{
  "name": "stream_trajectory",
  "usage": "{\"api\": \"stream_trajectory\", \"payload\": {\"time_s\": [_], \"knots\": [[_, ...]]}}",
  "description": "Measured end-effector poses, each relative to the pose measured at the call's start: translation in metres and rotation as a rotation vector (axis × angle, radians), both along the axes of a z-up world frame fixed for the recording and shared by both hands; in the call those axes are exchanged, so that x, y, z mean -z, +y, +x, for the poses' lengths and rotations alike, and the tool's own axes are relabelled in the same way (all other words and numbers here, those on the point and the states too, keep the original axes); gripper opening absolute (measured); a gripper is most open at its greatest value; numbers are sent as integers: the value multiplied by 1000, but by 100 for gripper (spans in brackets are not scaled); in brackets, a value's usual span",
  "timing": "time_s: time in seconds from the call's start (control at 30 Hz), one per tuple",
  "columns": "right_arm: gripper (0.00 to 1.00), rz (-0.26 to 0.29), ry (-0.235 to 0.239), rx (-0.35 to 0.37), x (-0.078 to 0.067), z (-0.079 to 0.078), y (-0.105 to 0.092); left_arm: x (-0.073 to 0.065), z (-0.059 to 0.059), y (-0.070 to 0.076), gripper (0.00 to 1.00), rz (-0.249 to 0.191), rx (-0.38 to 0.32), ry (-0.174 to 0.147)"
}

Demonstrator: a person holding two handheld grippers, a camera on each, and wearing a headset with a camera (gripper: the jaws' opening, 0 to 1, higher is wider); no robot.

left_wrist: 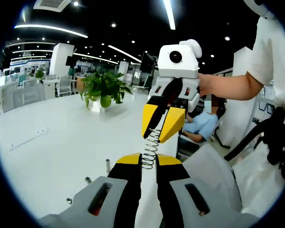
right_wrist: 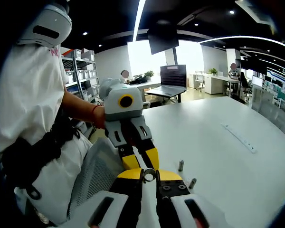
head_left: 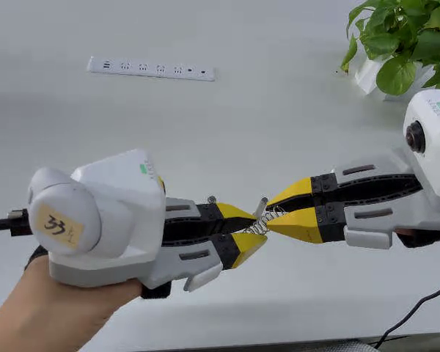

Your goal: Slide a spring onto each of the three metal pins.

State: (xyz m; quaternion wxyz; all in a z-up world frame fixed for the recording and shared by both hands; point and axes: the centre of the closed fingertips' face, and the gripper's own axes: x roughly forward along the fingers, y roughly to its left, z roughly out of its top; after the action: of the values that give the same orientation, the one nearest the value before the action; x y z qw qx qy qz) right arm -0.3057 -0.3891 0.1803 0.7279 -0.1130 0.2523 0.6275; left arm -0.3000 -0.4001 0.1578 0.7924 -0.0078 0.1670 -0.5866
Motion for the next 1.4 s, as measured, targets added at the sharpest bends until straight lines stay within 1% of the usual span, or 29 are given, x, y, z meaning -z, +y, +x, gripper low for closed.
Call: {"api": "stream_trajectory", "payload": {"time_s": [0.17,0.23,0.37,0.53,0.87,1.0,1.4], "knots": [[6,-8,6,-5,-1,-1,1,0,-1,0,7,-5,8,2],[6,-13,5,-8,-1,-1,1,0,-2,0,7,-1,14,-5],[6,-16,6,-8,0,0,0,1,-3,-1,10,5,23,-9],[6,-16,7,-11,-1,1,0,2,-3,-1,11,14,26,-13],[6,-28,3,-20,-2,1,0,5,-2,-2,9,27,35,-23],[6,-31,1,-25,-3,0,1,7,-3,-2,8,34,37,-24],[7,-59,-5,-53,-2,-2,1,7,-5,-4,7,30,51,-17]]}}
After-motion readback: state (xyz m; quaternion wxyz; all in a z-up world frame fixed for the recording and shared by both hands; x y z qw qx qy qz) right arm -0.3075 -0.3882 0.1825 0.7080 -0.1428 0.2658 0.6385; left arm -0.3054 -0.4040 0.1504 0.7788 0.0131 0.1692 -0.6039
